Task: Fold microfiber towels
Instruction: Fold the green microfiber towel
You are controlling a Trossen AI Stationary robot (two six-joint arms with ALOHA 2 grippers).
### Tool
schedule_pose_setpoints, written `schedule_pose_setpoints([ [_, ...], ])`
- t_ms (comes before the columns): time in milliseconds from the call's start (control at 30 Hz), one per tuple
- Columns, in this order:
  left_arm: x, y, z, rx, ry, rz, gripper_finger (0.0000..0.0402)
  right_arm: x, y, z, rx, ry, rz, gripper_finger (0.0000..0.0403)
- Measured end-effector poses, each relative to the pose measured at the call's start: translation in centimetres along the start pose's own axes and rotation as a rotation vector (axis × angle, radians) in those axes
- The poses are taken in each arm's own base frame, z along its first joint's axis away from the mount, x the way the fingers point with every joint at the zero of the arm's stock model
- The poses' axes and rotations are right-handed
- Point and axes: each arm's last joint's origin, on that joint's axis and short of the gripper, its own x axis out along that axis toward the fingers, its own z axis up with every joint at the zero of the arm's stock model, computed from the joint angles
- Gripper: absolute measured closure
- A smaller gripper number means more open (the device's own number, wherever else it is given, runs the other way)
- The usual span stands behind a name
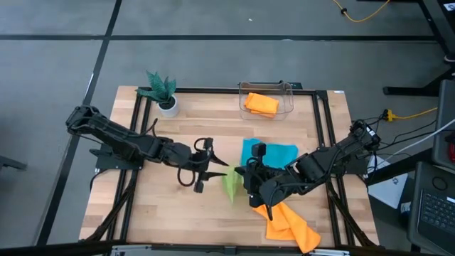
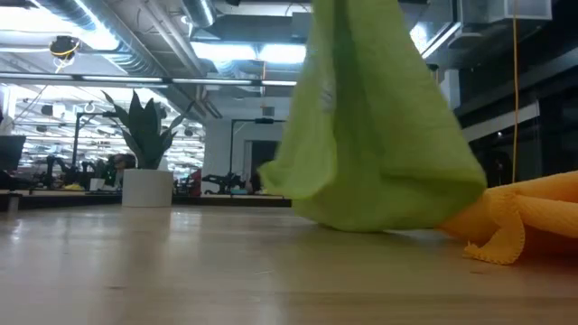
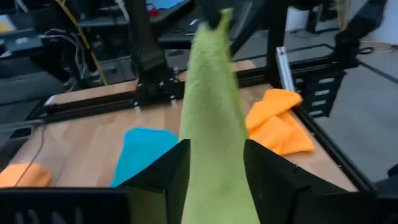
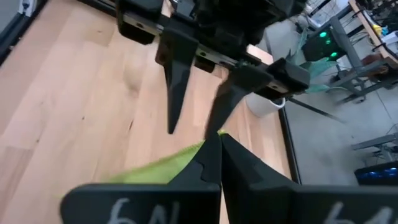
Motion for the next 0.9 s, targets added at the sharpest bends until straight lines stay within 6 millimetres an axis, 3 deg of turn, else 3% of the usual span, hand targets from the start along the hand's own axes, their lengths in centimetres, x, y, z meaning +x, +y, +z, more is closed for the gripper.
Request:
schedule_pose_setpoints([
  [267, 1.0, -0.2, -0.3, -0.051, -0.018, 0.030, 0.0192, 0.3, -0.3, 0.0, 0.006, 0.007, -0.006, 0.0403],
  [500, 3.0, -0.9, -1.0, -0.006, -0.067, 0.025, 0.0190, 1.1, -1.2, -0.2, 0.032, 0.030, -0.028, 0.0403],
  [900, 3.4, -0.2, -1.1, -0.008, -0.069, 0.122, 0.0191, 1.2, -1.4, -0.6, 0.018, 0.065, -0.033, 0.0403],
])
